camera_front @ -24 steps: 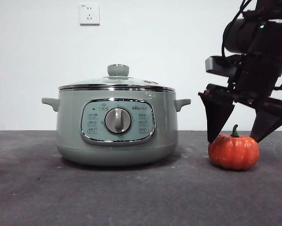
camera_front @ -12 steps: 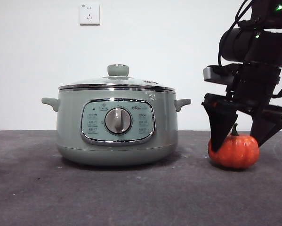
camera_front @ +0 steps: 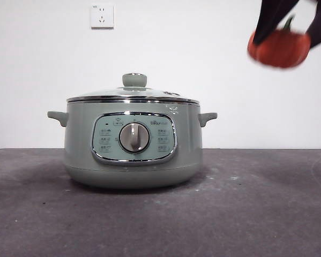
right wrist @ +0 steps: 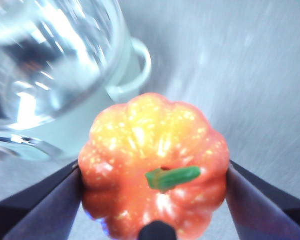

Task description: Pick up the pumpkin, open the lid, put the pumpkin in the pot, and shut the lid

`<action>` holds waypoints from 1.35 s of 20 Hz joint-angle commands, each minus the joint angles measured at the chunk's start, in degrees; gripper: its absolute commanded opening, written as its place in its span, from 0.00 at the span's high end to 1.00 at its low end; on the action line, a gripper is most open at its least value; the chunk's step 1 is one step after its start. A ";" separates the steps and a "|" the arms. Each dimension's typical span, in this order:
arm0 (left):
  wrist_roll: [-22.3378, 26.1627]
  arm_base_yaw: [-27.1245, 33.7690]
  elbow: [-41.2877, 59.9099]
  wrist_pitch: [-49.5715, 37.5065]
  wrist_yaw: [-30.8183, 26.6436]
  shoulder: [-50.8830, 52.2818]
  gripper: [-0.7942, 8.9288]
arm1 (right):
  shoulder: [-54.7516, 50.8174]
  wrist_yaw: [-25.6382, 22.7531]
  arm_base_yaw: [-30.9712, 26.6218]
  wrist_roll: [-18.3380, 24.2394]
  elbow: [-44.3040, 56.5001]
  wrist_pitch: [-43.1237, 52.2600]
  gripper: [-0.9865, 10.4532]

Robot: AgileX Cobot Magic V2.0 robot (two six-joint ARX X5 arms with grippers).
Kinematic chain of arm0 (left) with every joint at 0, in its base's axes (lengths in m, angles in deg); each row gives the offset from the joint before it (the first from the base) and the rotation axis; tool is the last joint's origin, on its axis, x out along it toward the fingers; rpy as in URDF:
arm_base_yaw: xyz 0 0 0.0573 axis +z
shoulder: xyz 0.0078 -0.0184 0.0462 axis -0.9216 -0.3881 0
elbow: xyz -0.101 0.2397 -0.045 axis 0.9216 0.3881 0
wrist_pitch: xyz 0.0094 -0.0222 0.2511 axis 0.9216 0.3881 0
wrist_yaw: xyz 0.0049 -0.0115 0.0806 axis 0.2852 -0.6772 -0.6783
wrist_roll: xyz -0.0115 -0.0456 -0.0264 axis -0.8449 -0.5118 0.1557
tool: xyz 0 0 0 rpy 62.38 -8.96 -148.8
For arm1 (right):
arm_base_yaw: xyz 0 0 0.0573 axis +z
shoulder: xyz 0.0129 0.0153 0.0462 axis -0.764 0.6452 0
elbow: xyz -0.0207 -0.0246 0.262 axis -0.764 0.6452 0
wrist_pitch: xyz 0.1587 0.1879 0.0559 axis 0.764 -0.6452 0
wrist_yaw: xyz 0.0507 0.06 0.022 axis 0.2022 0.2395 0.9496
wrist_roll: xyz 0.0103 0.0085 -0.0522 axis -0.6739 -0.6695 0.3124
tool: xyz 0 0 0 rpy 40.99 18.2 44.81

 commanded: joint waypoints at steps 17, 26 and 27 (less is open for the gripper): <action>1.68 -17.22 -23.15 -13.05 -16.33 -45.00 0.08 | -12.61 0.13 0.20 -0.68 0.00 -5.40 0.92; 1.86 -17.99 -23.15 -13.53 -17.79 -48.13 0.08 | -12.55 0.11 0.20 -0.68 0.00 -5.33 0.92; 1.86 -17.99 -23.15 -13.49 -17.77 -48.13 0.08 | -12.55 0.11 0.20 -0.68 0.00 -5.31 0.92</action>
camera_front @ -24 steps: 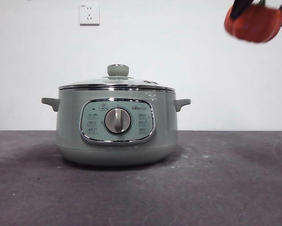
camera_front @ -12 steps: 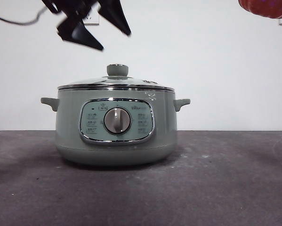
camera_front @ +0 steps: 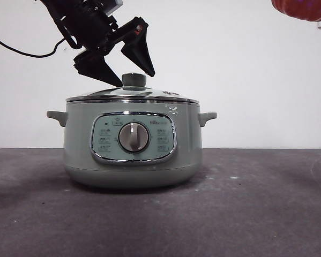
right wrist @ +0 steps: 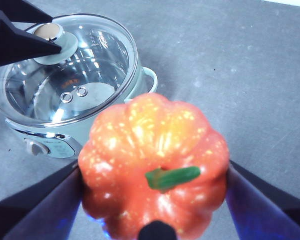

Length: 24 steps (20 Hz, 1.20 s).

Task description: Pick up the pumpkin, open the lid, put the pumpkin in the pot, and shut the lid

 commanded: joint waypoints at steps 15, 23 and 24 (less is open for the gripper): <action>0.68 -1.03 -0.15 1.25 -0.13 -0.98 0.81 | -0.04 0.09 0.13 -0.33 0.00 0.26 0.92; 0.66 -1.03 -0.15 1.20 -0.07 -0.96 0.93 | -0.04 0.11 0.13 -0.35 0.00 0.24 0.92; 0.66 -1.03 -0.22 1.22 -0.09 -0.83 0.93 | -0.04 0.11 0.15 -0.35 0.00 0.26 0.92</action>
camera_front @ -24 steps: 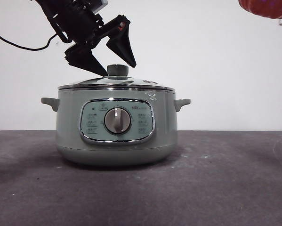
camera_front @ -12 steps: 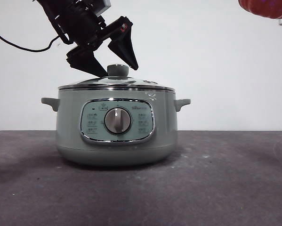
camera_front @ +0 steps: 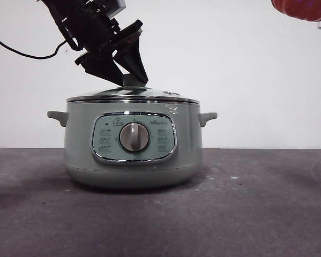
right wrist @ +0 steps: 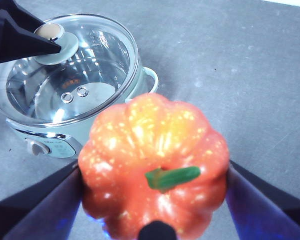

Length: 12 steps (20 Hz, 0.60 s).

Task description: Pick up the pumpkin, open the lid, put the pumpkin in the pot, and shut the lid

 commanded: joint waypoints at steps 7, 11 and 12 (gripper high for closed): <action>0.17 -0.07 -0.37 -0.70 0.52 2.80 0.93 | 0.00 0.11 0.17 -0.37 0.00 0.28 0.92; 0.17 0.35 -0.37 -0.61 0.31 6.49 0.93 | 0.00 0.13 0.17 -0.35 0.00 0.33 0.92; 0.17 0.35 -0.37 -0.44 -0.02 7.56 0.93 | 0.00 0.13 0.17 -0.35 0.00 0.33 0.92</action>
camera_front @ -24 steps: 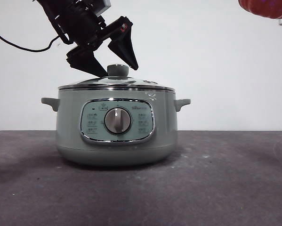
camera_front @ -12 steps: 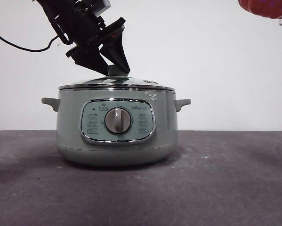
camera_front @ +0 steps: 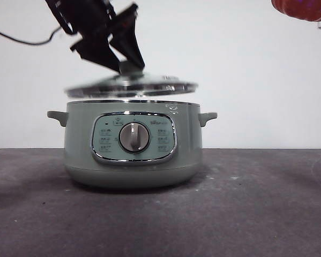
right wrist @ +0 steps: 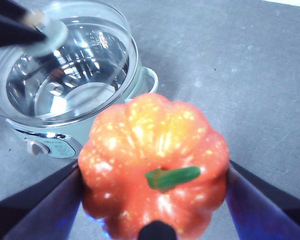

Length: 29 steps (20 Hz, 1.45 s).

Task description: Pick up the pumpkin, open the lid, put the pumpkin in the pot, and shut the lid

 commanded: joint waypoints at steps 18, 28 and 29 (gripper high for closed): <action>-0.04 2.78 -0.39 25.79 -9.75 40.46 0.93 | 36.98 5.60 14.64 0.13 -16.85 17.05 0.92; -1.49 2.78 -0.39 30.18 -9.70 46.31 0.93 | 63.23 -1.92 19.39 6.16 -34.71 18.49 0.92; -1.49 2.78 -0.39 30.49 -9.70 46.29 0.93 | 64.41 -2.05 19.61 6.29 -34.71 18.45 0.92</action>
